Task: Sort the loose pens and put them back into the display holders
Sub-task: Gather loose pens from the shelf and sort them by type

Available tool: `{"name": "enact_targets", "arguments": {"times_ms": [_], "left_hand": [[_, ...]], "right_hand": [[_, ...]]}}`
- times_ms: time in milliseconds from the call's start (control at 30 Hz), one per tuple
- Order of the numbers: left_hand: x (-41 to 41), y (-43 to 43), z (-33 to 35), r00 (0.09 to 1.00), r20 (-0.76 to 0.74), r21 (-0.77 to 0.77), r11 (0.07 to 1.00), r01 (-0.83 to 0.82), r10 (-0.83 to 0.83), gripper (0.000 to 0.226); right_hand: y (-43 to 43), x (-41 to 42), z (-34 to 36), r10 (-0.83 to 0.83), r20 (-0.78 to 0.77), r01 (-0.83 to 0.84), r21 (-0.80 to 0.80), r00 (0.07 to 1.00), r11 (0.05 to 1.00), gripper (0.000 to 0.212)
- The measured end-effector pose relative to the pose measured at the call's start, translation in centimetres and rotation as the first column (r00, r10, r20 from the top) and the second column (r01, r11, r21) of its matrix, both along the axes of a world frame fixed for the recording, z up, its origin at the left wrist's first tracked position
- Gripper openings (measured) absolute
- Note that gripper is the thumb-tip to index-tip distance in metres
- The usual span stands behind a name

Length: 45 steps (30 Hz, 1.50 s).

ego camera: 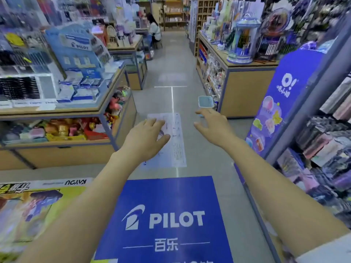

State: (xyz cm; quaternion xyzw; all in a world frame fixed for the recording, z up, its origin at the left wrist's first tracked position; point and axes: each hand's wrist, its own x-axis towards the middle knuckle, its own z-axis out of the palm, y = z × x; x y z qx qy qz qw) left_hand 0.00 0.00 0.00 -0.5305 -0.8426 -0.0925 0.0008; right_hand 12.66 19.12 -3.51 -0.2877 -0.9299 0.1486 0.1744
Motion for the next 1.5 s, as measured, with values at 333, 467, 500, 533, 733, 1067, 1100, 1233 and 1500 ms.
{"name": "enact_targets", "arguments": {"times_ms": [333, 467, 500, 533, 733, 1067, 1100, 1233, 1500], "left_hand": [[-10.2, 15.8, -1.6, 0.996, 0.062, -0.051, 0.997, -0.056, 0.059, 0.056], [-15.9, 22.0, -3.2, 0.995, 0.088, -0.077, 0.996, -0.035, 0.042, 0.059], [-17.6, 23.7, -3.7, 0.995, 0.089, -0.082, 0.996, -0.029, 0.037, 0.059], [-19.0, 25.2, -4.0, 0.995, 0.089, -0.09, 0.996, -0.025, 0.033, 0.059], [-29.1, 35.2, -4.5, 0.994, 0.111, -0.119, 0.993, 0.007, 0.006, 0.058], [-42.5, 52.3, -5.5, 0.992, 0.127, -0.151, 0.988, 0.043, -0.024, 0.058], [-43.8, 54.1, -5.9, 0.991, 0.13, -0.154, 0.987, 0.04, -0.02, 0.058], [-49.0, 62.3, -6.8, 0.99, 0.14, -0.154, 0.988, 0.019, 0.003, 0.059], [-60.8, 77.7, -4.9, 0.986, 0.153, -0.115, 0.992, -0.053, 0.07, 0.058]], "right_hand": [[14.6, -9.9, -1.1, 0.048, 0.044, -0.046, -0.042, 0.998, 0.998, 0.043], [20.4, -15.5, -2.5, 0.043, 0.051, -0.041, -0.042, 0.998, 0.998, 0.043], [22.0, -17.1, -2.9, 0.039, 0.047, -0.038, -0.039, 0.998, 0.999, 0.043], [23.3, -18.5, -3.3, 0.039, 0.048, -0.038, -0.036, 0.998, 0.999, 0.043], [32.9, -28.6, -4.3, 0.007, 0.076, -0.001, -0.077, 0.997, 0.997, 0.043], [49.8, -41.2, -5.1, -0.018, 0.078, 0.025, -0.088, 0.997, 0.996, 0.042], [51.7, -42.5, -5.5, -0.017, 0.075, 0.024, -0.088, 0.997, 0.996, 0.042], [60.4, -48.0, -6.8, 0.009, 0.082, -0.003, -0.078, 0.997, 0.997, 0.042], [77.8, -60.5, -4.5, 0.023, 0.08, -0.019, -0.046, 0.997, 0.999, 0.043]]}}
